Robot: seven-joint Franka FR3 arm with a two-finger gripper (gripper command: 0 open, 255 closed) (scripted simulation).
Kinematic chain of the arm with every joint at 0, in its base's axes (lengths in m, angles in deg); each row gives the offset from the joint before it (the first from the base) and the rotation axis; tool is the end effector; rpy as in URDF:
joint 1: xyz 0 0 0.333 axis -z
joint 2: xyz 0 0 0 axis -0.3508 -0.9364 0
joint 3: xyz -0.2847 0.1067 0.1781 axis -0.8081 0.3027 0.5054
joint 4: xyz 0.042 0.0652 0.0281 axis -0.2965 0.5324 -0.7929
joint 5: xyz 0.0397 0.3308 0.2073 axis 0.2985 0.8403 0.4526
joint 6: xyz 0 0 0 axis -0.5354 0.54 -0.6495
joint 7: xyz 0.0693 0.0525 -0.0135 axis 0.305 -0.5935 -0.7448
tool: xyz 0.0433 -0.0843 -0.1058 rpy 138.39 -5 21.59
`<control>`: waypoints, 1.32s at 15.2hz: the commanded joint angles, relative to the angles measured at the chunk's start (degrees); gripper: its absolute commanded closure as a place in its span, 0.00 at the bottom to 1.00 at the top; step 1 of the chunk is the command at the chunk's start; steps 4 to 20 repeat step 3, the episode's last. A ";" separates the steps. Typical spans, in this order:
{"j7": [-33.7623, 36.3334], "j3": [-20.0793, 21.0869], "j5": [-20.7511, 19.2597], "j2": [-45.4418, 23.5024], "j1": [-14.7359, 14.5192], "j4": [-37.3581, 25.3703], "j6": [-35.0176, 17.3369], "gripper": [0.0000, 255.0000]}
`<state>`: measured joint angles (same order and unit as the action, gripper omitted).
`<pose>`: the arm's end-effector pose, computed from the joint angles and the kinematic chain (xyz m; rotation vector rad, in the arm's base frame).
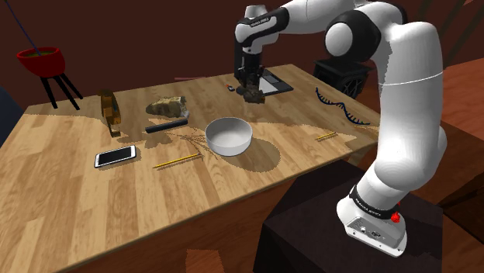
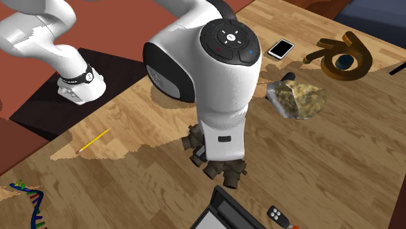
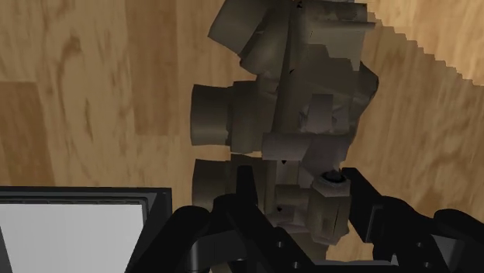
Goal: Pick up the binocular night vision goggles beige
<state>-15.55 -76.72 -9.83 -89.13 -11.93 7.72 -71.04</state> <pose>0.6894 -0.1990 0.3853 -3.0539 0.6747 -0.0068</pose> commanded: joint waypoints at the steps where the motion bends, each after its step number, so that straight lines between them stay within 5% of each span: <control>1: 0.04 -0.08 -0.11 0.55 0.04 -0.90 1.37 1.00; 20: 0.04 -0.08 -0.12 0.58 0.04 -0.97 1.47 1.00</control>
